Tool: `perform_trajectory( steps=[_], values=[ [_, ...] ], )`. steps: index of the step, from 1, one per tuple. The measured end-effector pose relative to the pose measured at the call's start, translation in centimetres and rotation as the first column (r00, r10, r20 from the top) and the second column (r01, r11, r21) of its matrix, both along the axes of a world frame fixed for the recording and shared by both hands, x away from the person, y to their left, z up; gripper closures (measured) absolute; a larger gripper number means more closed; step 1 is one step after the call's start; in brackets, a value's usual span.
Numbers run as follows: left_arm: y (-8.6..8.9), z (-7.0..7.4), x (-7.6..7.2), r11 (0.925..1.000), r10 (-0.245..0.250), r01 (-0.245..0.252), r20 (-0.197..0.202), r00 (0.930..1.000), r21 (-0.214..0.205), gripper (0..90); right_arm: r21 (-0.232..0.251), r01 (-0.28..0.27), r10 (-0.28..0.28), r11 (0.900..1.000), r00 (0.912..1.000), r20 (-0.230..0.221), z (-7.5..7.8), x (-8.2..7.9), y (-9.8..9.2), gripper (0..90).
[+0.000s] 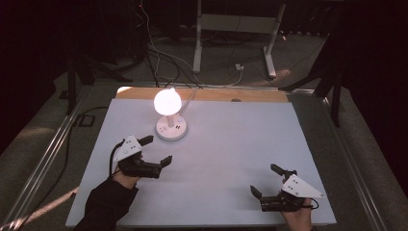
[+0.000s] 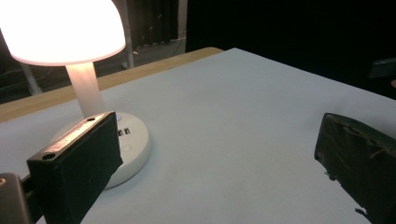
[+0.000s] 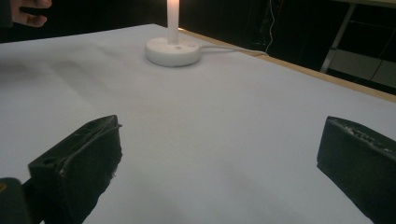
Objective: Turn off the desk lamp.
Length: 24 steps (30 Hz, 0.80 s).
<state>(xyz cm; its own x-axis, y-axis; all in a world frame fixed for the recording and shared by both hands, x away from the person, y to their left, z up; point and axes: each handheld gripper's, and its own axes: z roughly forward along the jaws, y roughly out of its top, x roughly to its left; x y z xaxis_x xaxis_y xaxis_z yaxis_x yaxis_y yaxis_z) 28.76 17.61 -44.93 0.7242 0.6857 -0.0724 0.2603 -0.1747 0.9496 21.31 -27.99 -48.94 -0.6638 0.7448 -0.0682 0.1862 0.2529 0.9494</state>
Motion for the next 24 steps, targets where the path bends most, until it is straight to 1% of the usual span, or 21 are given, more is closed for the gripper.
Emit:
perform_trajectory(
  steps=[2,4,6,7,13,14,16,18,24],
  values=[
    [-0.3,0.0,0.5,1.0000,0.005,-0.005,0.002,1.0000,-0.003,1.2,0.001,0.000,0.000,1.0000,1.0000,-0.001,0.0,0.0,0.0,0.0],
    [-0.4,0.0,0.7,1.0000,0.006,-0.006,0.002,1.0000,-0.003,1.2,0.001,-0.002,0.002,1.0000,1.0000,-0.003,0.0,0.0,0.0,0.0],
    [-0.7,-0.1,1.1,0.9997,0.022,-0.022,0.002,0.9997,-0.001,1.2,-0.001,-0.005,0.005,1.0000,1.0000,-0.003,-0.1,0.0,0.1,0.0],
    [-0.8,-0.2,1.3,0.9996,0.026,-0.026,0.001,0.9996,-0.008,1.2,0.000,-0.005,0.005,1.0000,1.0000,-0.004,0.0,0.0,0.1,0.0],
    [-0.8,-0.5,2.4,0.9976,0.065,-0.065,-0.005,0.9978,-0.021,1.2,0.005,-0.005,0.005,1.0000,1.0000,-0.005,-0.1,0.1,0.0,0.0],
    [-0.9,-0.6,2.6,0.9972,0.072,-0.072,-0.006,0.9974,-0.018,1.2,0.005,-0.005,0.005,1.0000,1.0000,-0.006,-0.1,0.1,0.0,0.0],
    [-0.9,-0.7,3.0,0.9970,0.074,-0.074,-0.004,0.9973,-0.024,1.2,0.004,-0.006,0.006,1.0000,1.0000,-0.007,-0.1,0.1,0.0,0.0],
    [-1.0,-0.8,3.4,0.9967,0.078,-0.078,-0.007,0.9969,-0.020,1.2,0.003,-0.007,0.007,1.0000,0.9999,-0.008,-0.1,0.1,0.0,0.0],
    [-1.6,-1.1,4.4,0.9952,0.090,-0.090,-0.012,0.9959,-0.036,1.3,0.006,-0.006,0.006,1.0000,0.9999,-0.011,-0.1,0.1,0.0,0.0]
  ],
)
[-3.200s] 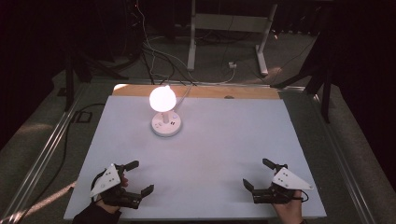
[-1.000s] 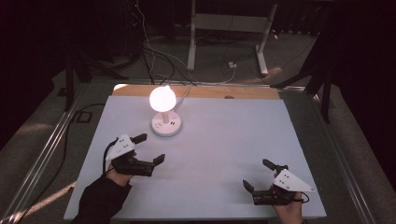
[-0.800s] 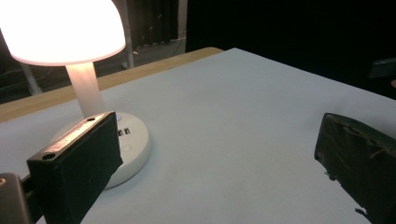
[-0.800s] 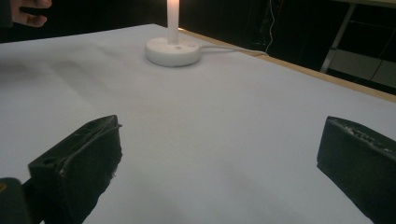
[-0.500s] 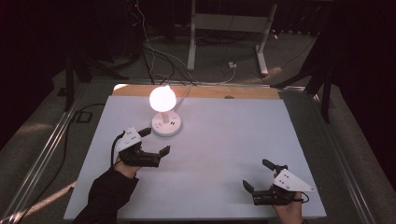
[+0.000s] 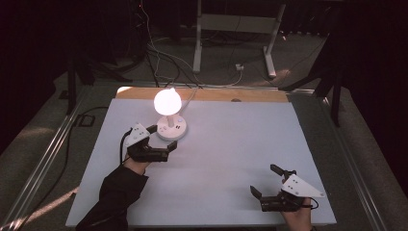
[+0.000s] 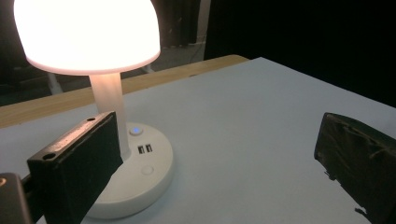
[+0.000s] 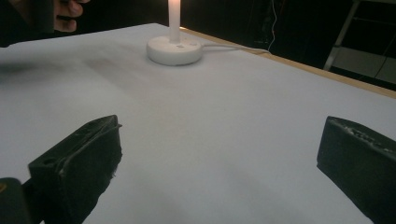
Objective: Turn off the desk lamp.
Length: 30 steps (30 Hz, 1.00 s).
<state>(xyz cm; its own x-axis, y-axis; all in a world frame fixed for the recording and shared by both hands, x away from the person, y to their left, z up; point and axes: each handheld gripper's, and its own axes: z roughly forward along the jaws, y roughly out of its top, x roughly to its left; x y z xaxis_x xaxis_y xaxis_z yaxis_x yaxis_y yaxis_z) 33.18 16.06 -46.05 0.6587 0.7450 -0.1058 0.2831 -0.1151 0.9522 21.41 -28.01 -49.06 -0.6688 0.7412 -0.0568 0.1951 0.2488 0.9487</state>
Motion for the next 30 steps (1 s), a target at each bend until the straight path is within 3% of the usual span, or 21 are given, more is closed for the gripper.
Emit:
perform_trajectory(
  steps=[3,8,11,17,19,23,30],
  values=[
    [-0.2,-0.3,0.5,1.0000,0.000,0.000,-0.003,1.0000,0.007,1.6,0.004,0.000,0.000,1.0000,1.0000,-0.001,0.0,0.0,0.0,0.0],
    [-0.5,-0.8,1.2,0.9998,0.002,-0.003,-0.032,0.9995,-0.018,1.6,0.003,-0.001,0.001,1.0000,1.0000,-0.001,0.0,0.0,0.0,0.0],
    [-0.6,-0.9,1.5,0.9993,0.037,-0.037,-0.011,0.9992,0.008,1.6,0.006,-0.001,0.001,1.0000,1.0000,-0.004,0.0,0.0,0.0,0.0],
    [-0.5,-1.4,2.6,0.9989,0.043,-0.044,-0.044,0.9981,-0.018,1.6,0.009,-0.003,0.003,1.0000,1.0000,-0.005,0.0,0.0,0.0,0.0],
    [-0.6,-1.8,3.1,0.9986,0.052,-0.052,-0.066,0.9965,0.008,1.7,0.009,-0.004,0.004,1.0000,1.0000,-0.006,0.0,0.0,0.0,0.0],
    [-0.6,-2.8,3.8,0.9979,0.064,-0.063,-0.102,0.9927,0.018,2.3,0.010,-0.004,0.004,0.9999,1.0000,-0.006,0.0,0.0,-0.1,0.0],
    [-0.6,-3.7,4.6,0.9962,0.078,-0.072,-0.138,0.9873,0.048,16.5,0.013,-0.006,0.006,0.9999,1.0000,-0.007,0.0,0.1,-0.1,0.0]
  ],
)
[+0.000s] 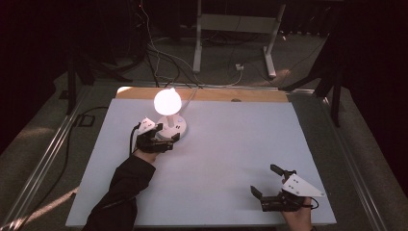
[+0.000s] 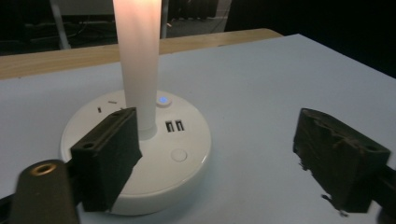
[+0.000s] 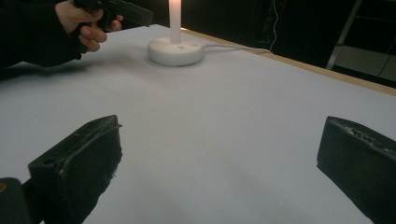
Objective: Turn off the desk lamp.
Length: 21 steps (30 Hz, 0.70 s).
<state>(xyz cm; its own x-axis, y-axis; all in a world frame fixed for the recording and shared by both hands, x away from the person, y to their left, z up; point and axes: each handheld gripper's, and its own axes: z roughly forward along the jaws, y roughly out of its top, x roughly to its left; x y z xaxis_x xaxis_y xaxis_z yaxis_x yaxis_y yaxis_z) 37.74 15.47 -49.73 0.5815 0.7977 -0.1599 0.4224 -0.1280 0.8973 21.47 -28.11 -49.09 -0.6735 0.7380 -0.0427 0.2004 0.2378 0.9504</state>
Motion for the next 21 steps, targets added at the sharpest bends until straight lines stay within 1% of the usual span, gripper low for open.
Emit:
perform_trajectory(
  steps=[4,5,6,9,11,15,17,18,20,21],
  values=[
    [0.0,-0.3,0.3,0.9998,0.013,-0.013,-0.010,0.9999,0.016,27.2,0.000,0.000,0.000,1.0000,1.0000,0.001,0.0,0.0,0.0,0.0],
    [-0.1,-0.4,0.4,0.9997,0.016,-0.016,-0.010,0.9998,0.019,32.4,0.001,0.000,0.000,1.0000,1.0000,0.000,0.0,0.0,0.0,0.0],
    [-0.1,-0.4,0.5,0.9996,0.020,-0.020,-0.012,0.9997,0.018,35.5,0.002,-0.001,0.001,1.0000,1.0000,-0.001,0.0,0.0,0.0,0.0],
    [-0.2,-0.5,0.7,0.9991,0.036,-0.036,-0.010,0.9993,0.022,45.7,0.001,-0.002,0.002,1.0000,1.0000,-0.001,0.0,0.0,0.0,0.0],
    [-0.2,-0.5,0.8,0.9989,0.037,-0.036,-0.005,0.9993,0.029,51.6,0.003,-0.002,0.002,1.0000,1.0000,-0.002,0.0,0.0,0.0,0.0],
    [-0.3,-0.6,1.1,0.9979,0.050,-0.050,-0.006,0.9987,0.041,61.8,0.004,-0.002,0.002,1.0000,1.0000,-0.001,0.0,0.0,0.0,0.0],
    [-0.3,-0.7,1.2,0.9983,0.051,-0.051,-0.016,0.9986,0.029,67.6,0.003,-0.002,0.002,1.0000,1.0000,-0.001,0.0,0.0,0.0,0.0],
    [-0.3,-0.7,1.3,0.9980,0.054,-0.054,-0.016,0.9984,0.034,69.3,0.004,-0.003,0.003,1.0000,1.0000,-0.001,0.0,0.0,0.0,0.0],
    [-0.5,-0.9,1.4,0.9983,0.045,-0.044,-0.021,0.9988,0.038,72.7,0.002,-0.002,0.002,1.0000,1.0000,-0.001,0.0,0.0,0.0,0.0],
    [-0.6,-1.0,1.4,0.9976,0.048,-0.047,-0.019,0.9987,0.052,73.8,0.002,-0.003,0.003,1.0000,1.0000,-0.001,0.0,0.0,0.0,0.0]
  ],
)
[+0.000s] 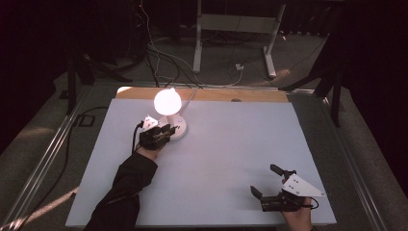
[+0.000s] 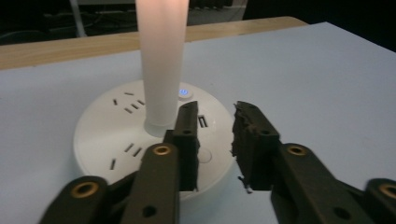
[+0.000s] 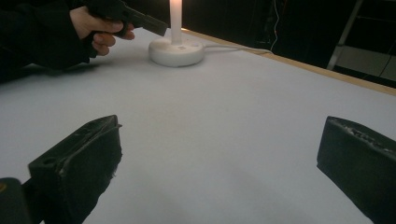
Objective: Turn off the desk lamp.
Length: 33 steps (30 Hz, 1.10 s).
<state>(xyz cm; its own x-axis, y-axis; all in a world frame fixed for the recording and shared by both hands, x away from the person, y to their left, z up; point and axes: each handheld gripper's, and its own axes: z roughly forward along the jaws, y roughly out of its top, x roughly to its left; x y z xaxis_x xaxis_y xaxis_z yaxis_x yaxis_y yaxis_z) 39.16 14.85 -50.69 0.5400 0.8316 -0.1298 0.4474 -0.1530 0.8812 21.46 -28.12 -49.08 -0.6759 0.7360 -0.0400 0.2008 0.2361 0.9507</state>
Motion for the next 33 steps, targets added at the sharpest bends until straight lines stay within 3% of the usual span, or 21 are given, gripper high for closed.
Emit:
perform_trajectory(
  steps=[11,17,23,33],
  values=[
    [0.1,-0.8,0.4,0.9998,-0.002,0.003,-0.020,0.9998,0.021,89.1,-0.001,-0.002,0.002,1.0000,1.0000,0.000,0.0,0.0,0.0,0.0],
    [0.0,-1.0,0.7,0.9991,-0.004,0.005,-0.019,0.9998,0.042,90.0,-0.002,-0.006,0.006,1.0000,1.0000,-0.001,0.0,0.0,0.1,0.0],
    [-0.1,-1.1,0.9,0.9996,-0.001,0.002,-0.030,0.9996,0.028,90.0,0.001,-0.004,0.004,1.0000,1.0000,-0.001,0.0,0.0,0.0,0.0],
    [-0.1,-1.2,1.0,0.9992,-0.007,0.008,-0.031,0.9995,0.038,90.0,0.003,-0.004,0.004,1.0000,1.0000,-0.002,0.0,0.0,0.0,0.0]
  ],
)
